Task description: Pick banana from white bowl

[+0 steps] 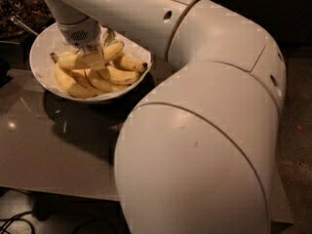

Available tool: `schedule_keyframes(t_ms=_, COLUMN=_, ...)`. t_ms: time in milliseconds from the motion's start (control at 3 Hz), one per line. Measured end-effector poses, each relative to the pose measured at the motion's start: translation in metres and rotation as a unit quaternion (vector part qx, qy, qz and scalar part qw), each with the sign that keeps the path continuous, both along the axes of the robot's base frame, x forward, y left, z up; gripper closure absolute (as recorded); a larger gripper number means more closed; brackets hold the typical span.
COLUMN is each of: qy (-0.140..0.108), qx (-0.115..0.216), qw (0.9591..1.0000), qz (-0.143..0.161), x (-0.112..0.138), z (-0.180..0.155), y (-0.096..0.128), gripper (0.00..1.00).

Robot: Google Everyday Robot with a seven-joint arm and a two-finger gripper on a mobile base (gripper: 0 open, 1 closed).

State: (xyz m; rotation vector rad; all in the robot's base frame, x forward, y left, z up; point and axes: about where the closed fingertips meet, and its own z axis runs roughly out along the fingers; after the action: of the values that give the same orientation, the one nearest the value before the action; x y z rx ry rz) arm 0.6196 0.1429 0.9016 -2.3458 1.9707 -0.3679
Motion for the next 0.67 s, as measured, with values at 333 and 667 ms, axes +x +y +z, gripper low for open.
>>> schedule_keyframes(t_ms=333, qy=-0.035, qx=0.034, qw=0.9985, qz=-0.024, x=-0.011, z=0.017, y=-0.020, gripper=1.00)
schedule_keyframes(t_ms=667, qy=-0.068, qx=0.077, qw=0.9942, qz=-0.031, x=-0.047, z=0.037, y=-0.035, gripper=1.00)
